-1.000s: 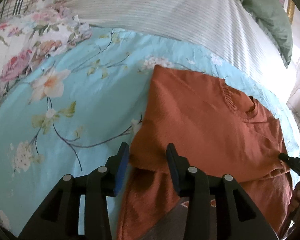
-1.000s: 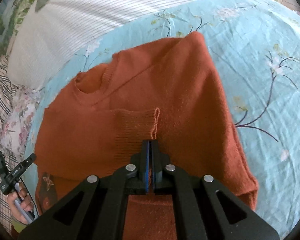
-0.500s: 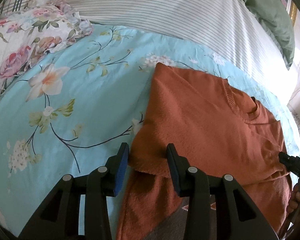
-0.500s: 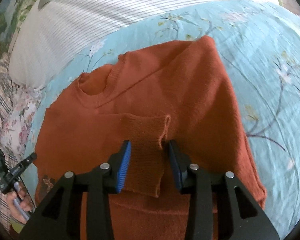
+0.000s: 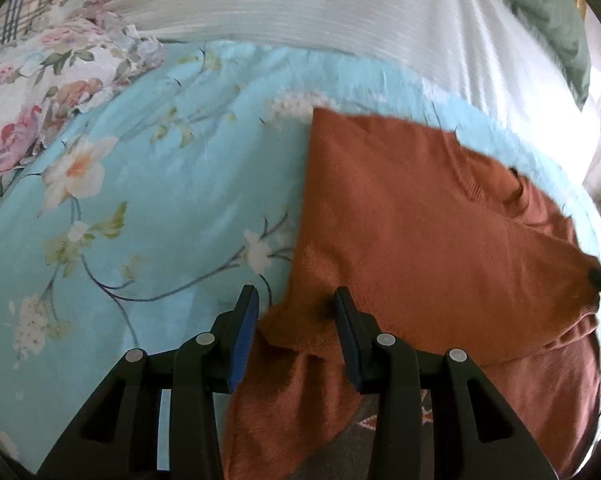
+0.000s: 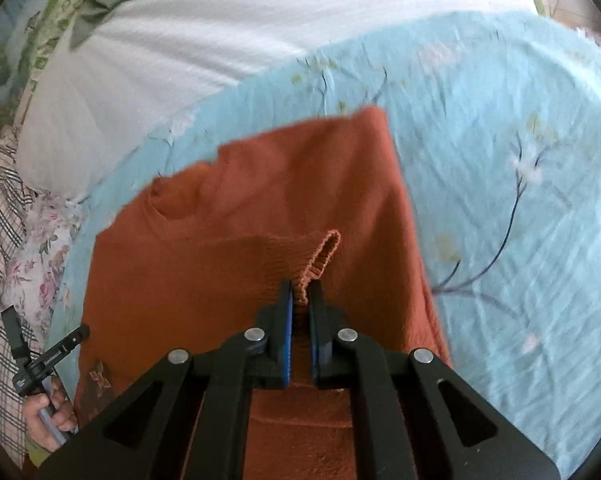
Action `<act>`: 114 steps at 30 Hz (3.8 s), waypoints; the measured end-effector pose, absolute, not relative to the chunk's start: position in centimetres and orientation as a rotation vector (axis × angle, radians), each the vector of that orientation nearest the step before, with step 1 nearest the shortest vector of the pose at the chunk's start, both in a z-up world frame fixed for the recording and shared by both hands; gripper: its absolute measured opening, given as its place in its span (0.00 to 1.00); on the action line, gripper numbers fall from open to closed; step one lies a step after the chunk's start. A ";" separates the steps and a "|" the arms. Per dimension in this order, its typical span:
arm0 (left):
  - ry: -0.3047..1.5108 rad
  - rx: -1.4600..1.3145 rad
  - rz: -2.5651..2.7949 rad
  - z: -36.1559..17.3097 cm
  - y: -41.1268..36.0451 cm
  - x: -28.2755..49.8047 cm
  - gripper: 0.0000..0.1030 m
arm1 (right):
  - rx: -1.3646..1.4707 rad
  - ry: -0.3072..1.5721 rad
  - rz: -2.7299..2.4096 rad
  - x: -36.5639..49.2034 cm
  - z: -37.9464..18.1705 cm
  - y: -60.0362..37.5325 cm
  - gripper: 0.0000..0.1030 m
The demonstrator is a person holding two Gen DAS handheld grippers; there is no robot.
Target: Fold small clothes
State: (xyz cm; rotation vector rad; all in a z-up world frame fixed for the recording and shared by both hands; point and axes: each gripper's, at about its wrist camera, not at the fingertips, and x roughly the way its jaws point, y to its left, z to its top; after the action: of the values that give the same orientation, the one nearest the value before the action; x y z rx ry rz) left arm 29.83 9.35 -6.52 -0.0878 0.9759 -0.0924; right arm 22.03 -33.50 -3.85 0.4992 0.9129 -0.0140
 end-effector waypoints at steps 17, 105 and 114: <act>0.990 -0.056 -0.045 -7.5 9.8 29.6 0.39 | 0.462 0.966 -0.013 21.1 -4.6 -31.8 0.14; 1.118 -0.234 -0.464 -4.9 14.4 3.6 0.04 | 0.758 0.918 0.558 -7.6 -3.3 -30.9 0.08; 0.951 -0.448 -0.560 -2.3 14.5 5.3 0.04 | 0.834 0.751 0.569 -4.1 0.0 -32.8 0.08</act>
State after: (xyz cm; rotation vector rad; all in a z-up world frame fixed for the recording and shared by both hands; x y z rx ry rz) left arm 5.28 14.45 -2.31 -0.4478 0.9512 -0.5598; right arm -4.10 -32.79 -0.02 0.8335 0.7507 0.5693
